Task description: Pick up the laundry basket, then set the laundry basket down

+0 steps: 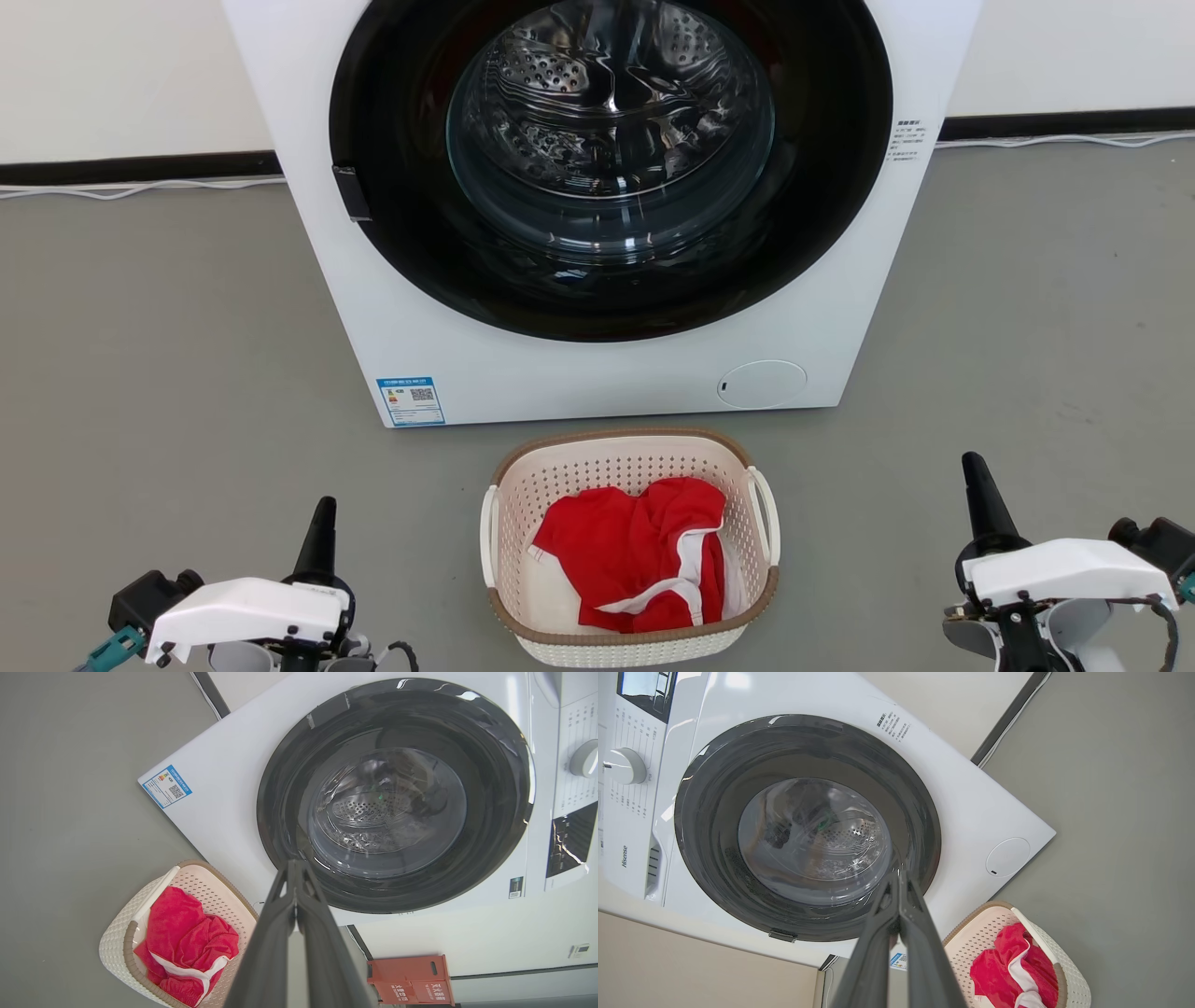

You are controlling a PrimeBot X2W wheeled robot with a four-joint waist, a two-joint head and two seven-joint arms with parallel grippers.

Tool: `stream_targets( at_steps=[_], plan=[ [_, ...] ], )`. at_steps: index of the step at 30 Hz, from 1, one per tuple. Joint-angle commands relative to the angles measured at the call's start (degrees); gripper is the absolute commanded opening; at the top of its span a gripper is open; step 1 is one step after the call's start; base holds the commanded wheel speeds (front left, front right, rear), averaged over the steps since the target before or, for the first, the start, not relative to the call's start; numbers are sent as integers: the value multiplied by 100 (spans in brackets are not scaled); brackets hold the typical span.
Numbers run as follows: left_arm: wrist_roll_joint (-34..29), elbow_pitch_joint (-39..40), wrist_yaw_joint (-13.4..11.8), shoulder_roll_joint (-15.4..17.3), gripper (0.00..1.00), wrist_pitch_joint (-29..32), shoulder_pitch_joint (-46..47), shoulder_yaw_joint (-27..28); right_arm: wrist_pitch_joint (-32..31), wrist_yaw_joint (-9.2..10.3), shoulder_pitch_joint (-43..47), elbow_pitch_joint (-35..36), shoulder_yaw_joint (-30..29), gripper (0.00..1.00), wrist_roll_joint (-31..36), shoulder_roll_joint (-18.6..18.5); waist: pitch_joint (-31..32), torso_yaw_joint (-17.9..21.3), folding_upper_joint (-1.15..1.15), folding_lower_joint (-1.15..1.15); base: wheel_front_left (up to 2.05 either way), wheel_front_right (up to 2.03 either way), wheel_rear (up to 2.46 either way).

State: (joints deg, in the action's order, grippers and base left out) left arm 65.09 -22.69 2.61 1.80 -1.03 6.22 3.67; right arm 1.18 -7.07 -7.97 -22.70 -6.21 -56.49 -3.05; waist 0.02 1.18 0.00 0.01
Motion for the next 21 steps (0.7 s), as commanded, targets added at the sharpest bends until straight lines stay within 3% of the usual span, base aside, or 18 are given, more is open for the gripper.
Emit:
stream_targets(
  at_steps=[1,21],
  plan=[
    [180,213,77,68,0,32,77,132,-63,-28,-46,225,57,0,-230,-25,-1,-4,0,-1,0,0,0],
    [1362,517,269,87,0,369,40,204,-393,-34,59,526,15,0,-1791,-5,-9,-58,0,-1,0,0,0]
  ],
)
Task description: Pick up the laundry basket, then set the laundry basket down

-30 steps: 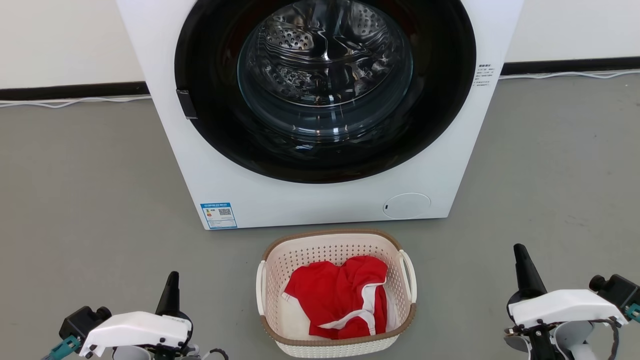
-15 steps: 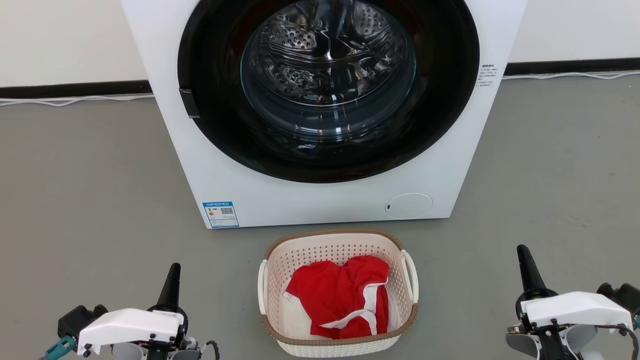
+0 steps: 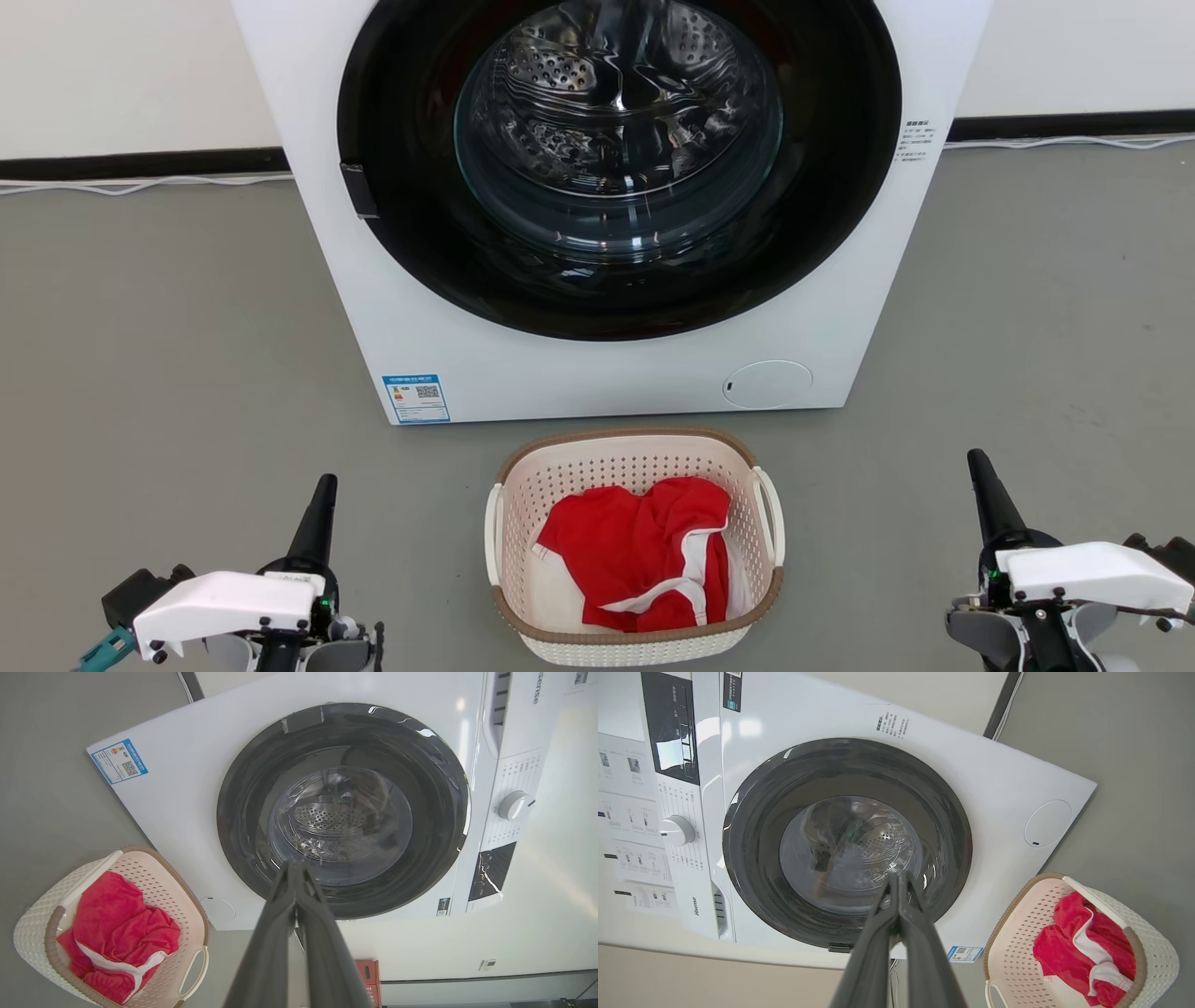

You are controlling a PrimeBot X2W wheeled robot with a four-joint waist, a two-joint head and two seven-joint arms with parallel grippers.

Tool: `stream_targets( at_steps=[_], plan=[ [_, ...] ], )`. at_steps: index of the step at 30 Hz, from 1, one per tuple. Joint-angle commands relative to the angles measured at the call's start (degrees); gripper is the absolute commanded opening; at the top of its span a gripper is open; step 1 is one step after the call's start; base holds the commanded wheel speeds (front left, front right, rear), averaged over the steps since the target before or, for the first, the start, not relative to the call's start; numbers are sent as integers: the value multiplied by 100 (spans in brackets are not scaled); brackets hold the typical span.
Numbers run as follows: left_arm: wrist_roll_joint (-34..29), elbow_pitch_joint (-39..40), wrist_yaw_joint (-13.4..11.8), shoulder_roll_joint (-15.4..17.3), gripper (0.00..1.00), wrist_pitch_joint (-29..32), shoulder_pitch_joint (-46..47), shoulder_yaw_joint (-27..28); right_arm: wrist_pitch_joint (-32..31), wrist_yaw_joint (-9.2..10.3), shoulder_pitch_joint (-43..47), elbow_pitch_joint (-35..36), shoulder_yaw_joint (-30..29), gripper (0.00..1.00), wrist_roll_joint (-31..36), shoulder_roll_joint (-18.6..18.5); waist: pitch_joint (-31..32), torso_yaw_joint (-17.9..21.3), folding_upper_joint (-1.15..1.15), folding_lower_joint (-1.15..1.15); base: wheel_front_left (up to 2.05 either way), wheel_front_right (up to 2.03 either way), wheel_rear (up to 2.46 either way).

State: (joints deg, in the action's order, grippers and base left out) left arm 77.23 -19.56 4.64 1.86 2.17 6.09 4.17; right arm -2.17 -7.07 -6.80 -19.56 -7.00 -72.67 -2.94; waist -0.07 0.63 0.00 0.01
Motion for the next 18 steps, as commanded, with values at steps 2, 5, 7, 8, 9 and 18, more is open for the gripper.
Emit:
stream_targets(
  at_steps=[2,5,7,8,9,18],
  plan=[
    [266,234,85,82,0,83,49,161,-91,-35,-48,242,90,0,-329,-14,-1,-8,0,0,0,0,0],
    [444,280,114,85,0,133,43,172,-140,-36,-32,287,84,0,-563,-11,-2,-16,0,0,0,0,0],
    [562,310,133,87,0,167,40,179,-173,-37,-21,317,80,0,-720,-9,-3,-21,0,0,0,0,0],
    [622,325,143,88,0,184,38,183,-190,-37,-16,332,78,0,-798,-8,-4,-24,0,0,0,0,0],
    [681,341,152,89,0,201,36,187,-206,-37,-11,347,76,0,-876,-7,-4,-26,0,0,0,0,0],
    [1154,462,229,96,0,336,21,215,-339,-40,31,468,59,0,-1501,0,-8,-48,0,0,0,0,0]
  ],
)
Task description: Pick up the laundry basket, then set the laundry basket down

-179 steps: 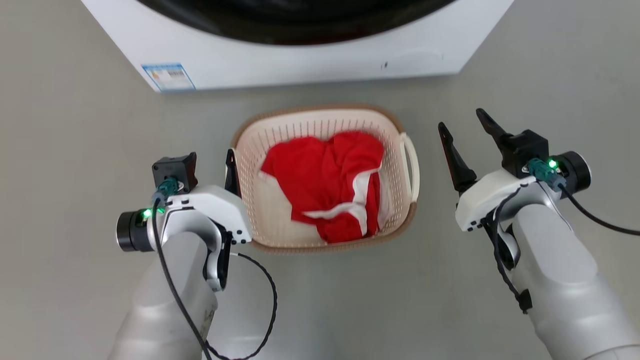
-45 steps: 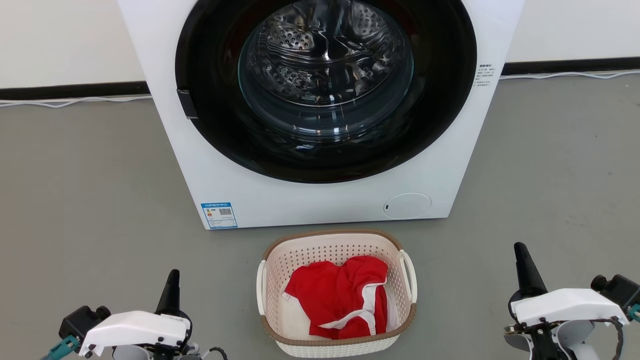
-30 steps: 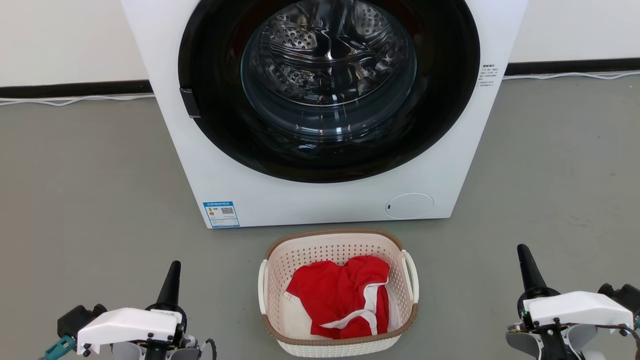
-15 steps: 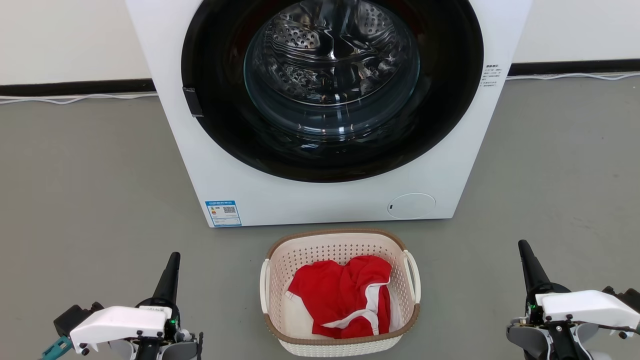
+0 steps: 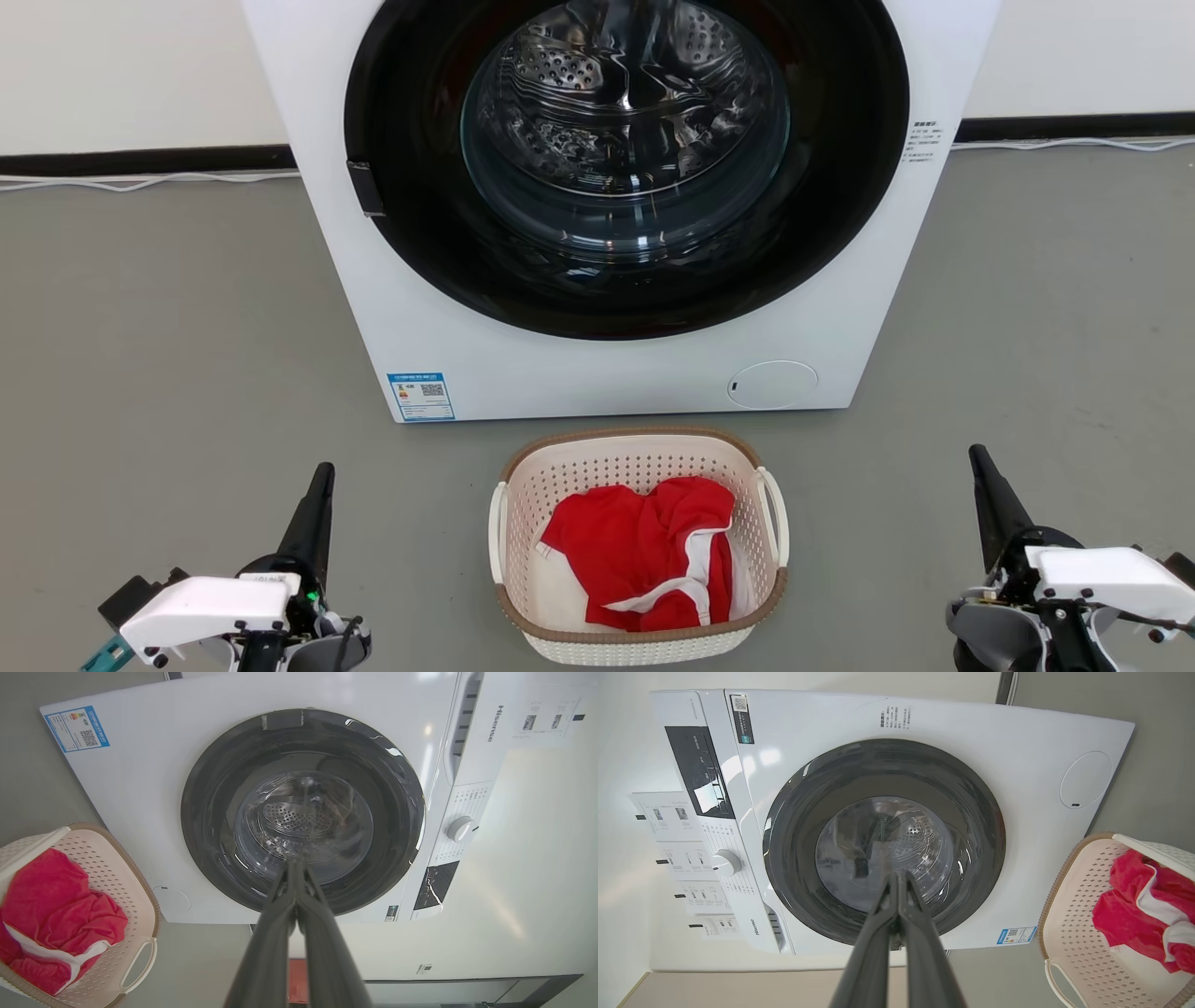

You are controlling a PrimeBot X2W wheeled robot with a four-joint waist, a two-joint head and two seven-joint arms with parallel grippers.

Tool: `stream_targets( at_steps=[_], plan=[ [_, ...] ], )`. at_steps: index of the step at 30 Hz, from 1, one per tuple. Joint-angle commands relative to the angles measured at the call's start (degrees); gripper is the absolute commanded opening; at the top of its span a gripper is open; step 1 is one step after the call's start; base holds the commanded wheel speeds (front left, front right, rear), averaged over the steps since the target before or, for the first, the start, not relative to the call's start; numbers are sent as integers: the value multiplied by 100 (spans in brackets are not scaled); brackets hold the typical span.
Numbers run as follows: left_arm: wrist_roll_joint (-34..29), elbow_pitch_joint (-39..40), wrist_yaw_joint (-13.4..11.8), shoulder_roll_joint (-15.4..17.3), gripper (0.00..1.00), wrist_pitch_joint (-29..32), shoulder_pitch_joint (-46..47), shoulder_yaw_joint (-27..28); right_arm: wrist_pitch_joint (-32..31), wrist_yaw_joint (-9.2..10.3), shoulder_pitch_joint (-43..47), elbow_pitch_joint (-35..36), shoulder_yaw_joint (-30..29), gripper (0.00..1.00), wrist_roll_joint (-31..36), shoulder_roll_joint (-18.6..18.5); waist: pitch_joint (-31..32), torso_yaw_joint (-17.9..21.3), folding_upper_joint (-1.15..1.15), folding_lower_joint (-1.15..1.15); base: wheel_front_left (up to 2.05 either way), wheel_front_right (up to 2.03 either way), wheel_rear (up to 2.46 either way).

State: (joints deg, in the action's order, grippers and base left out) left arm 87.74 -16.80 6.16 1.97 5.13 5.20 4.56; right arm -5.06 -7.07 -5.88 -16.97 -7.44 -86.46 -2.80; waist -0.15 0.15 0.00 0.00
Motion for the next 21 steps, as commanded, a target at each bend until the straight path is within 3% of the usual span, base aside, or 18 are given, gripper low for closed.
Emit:
stream_targets(
  at_steps=[1,6,21],
  plan=[
    [162,202,87,86,0,57,108,179,-66,-40,-55,223,101,0,-201,-13,-1,-3,0,0,0,0,0],
    [442,274,133,91,0,137,99,196,-144,-42,-30,294,91,0,-569,-8,-3,-15,0,0,0,0,0],
    [442,274,133,91,0,137,99,196,-144,-42,-30,294,91,0,-570,-8,-3,-15,0,0,0,0,0]
  ],
)
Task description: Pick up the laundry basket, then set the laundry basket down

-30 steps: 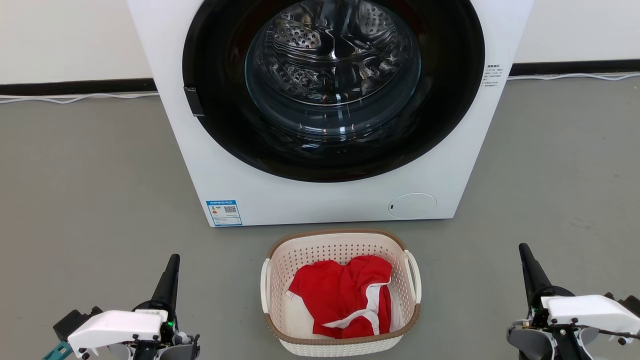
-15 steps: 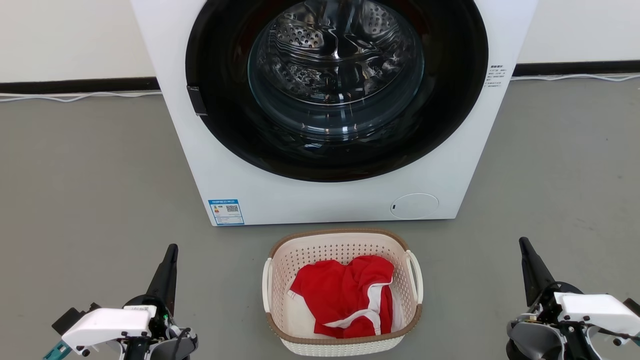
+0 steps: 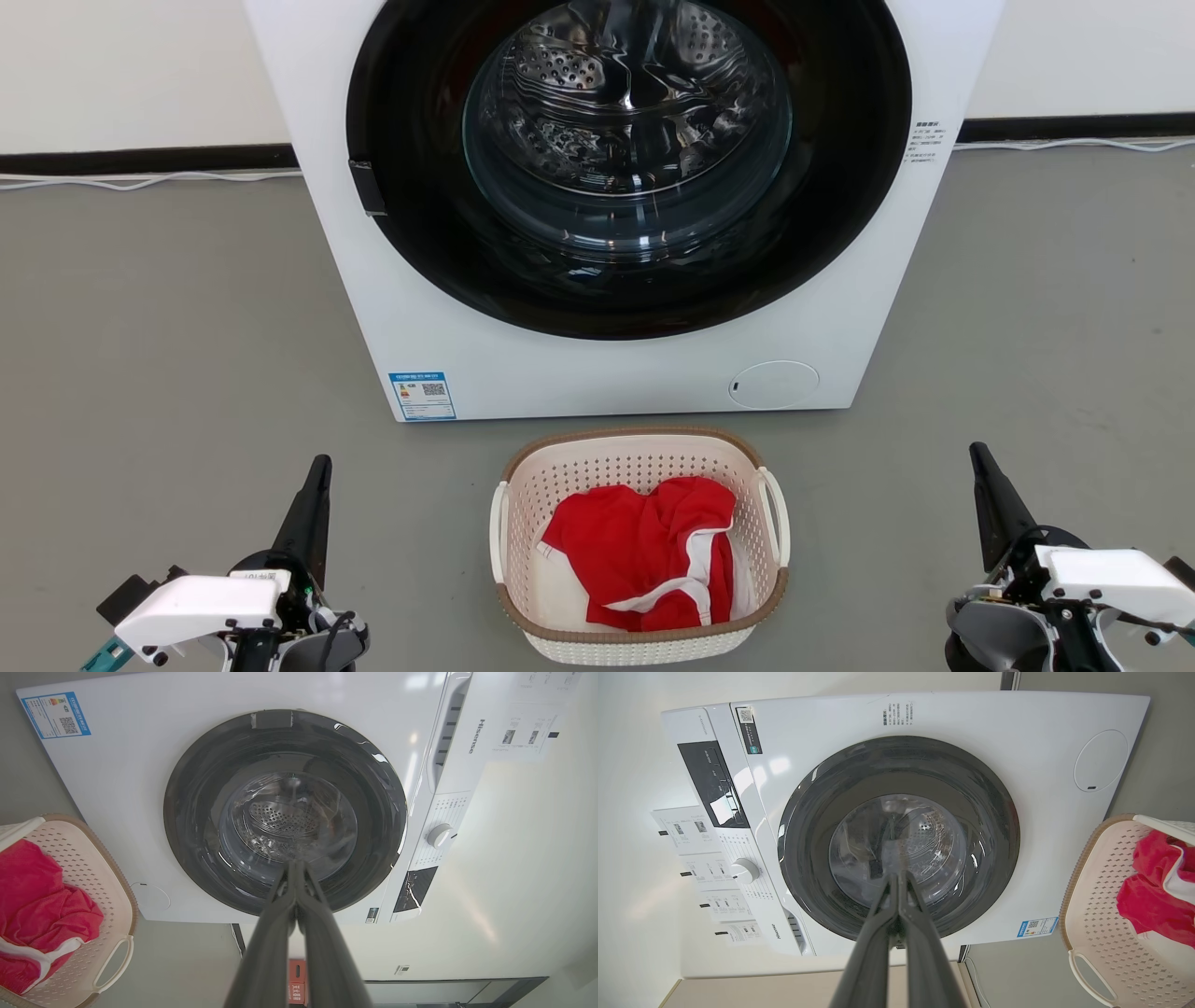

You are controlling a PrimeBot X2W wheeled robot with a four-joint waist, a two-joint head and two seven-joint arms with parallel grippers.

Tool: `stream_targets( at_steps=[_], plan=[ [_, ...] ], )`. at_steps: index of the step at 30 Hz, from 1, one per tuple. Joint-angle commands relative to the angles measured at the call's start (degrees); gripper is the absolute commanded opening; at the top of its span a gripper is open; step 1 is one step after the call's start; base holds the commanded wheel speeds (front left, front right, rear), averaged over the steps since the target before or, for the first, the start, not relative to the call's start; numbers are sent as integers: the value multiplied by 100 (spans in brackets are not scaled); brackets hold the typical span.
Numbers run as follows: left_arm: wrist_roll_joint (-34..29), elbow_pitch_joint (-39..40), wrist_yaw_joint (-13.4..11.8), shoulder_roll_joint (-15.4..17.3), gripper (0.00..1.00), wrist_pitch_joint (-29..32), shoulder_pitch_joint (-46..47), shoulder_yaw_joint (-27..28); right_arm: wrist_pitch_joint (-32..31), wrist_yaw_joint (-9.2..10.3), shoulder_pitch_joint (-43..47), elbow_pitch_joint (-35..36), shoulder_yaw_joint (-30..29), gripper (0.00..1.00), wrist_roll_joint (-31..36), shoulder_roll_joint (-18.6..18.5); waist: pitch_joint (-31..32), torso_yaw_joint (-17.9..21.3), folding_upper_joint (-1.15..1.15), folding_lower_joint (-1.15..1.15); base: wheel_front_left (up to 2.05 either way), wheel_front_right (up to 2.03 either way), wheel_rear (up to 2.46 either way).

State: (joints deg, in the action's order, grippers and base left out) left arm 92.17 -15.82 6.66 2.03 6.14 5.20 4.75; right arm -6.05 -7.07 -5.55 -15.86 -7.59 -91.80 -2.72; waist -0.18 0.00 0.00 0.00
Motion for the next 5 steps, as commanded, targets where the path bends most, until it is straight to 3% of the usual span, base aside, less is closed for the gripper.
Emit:
stream_targets(
  at_steps=[1,5],
  plan=[
    [-1,175,82,85,0,36,100,177,-45,-42,-64,183,105,0,-36,-16,0,0,0,0,0,0,0],
    [-1,175,82,85,0,35,100,177,-45,-42,-64,183,106,0,-36,-16,0,0,0,0,0,0,0]
  ],
)
